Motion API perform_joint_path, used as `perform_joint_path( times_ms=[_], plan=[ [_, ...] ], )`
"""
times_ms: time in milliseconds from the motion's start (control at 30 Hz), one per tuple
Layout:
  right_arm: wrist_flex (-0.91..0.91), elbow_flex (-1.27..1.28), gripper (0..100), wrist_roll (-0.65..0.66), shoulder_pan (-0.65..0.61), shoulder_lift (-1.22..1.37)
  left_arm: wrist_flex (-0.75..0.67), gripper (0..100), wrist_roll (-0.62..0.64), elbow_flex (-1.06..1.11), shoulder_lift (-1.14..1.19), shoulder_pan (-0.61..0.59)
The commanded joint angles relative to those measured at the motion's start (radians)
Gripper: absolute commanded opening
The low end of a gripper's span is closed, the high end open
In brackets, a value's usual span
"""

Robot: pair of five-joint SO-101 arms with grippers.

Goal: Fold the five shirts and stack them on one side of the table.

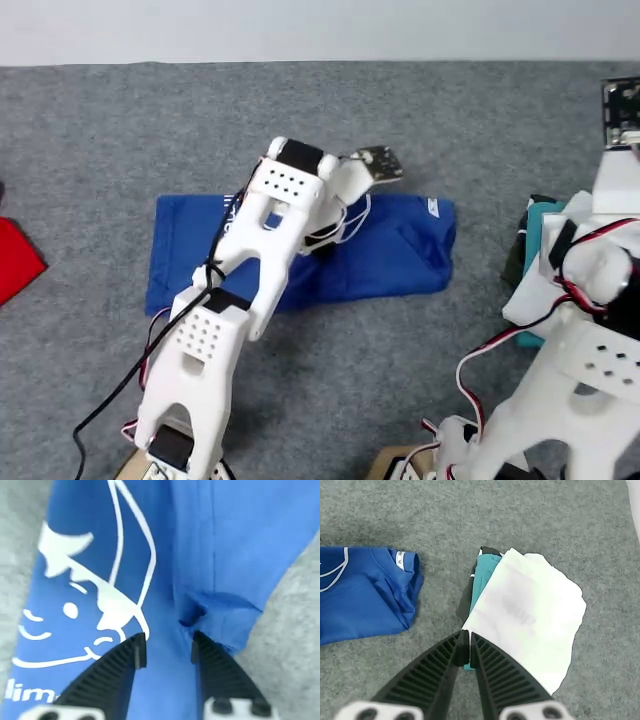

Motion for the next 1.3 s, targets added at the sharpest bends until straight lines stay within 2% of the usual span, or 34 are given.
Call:
perform_joint_path(
  times_ms=[0, 167, 467, 767, 967, 1267],
  plan=[
    [0.030, 0.002, 0.9, -0.003, 0.010, -0.010, 0.035, 15, 0.008, -0.119, -0.020, 0.018],
    [0.030, 0.002, 0.9, -0.003, 0.002, -0.010, 0.037, 15, 0.009, -0.176, -0.043, 0.028],
    [0.022, 0.064, 0.9, -0.008, -0.128, -0.008, 0.032, 15, 0.009, 0.050, -0.120, 0.115],
    [0.022, 0.077, 0.9, -0.009, -0.133, -0.008, -0.008, 15, -0.037, 0.010, 0.026, -0.046],
    [0.022, 0.077, 0.9, -0.009, -0.133, -0.008, 0.008, 15, -0.041, -0.016, 0.094, -0.064],
    [0.024, 0.077, 0.9, -0.009, -0.133, -0.010, 0.035, 15, -0.034, -0.004, -0.166, -0.015]
  ],
)
